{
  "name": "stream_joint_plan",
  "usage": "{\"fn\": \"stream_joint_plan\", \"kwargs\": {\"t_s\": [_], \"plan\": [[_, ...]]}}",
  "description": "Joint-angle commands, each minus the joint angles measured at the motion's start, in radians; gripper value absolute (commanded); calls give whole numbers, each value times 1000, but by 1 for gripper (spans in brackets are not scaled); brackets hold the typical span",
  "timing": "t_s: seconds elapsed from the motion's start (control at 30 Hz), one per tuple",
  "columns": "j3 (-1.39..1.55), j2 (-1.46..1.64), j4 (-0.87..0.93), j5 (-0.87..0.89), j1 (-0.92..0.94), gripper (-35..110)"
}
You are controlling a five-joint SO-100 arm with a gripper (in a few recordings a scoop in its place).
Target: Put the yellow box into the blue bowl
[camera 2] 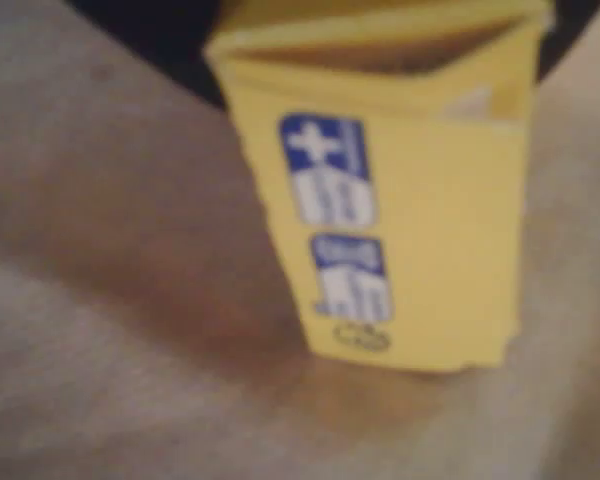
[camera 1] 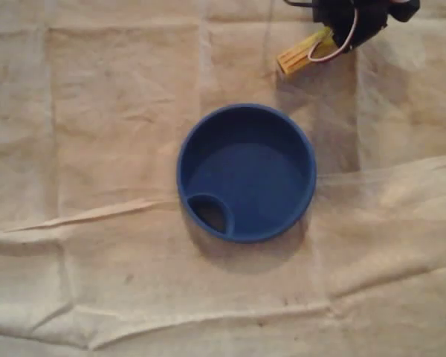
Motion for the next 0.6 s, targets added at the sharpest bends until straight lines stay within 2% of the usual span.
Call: {"fn": "stream_joint_plan", "kwargs": {"t_s": [0.0,0.57], "plan": [[-58,25,0,-3,5,0],[-60,402,75,-15,5,0]]}}
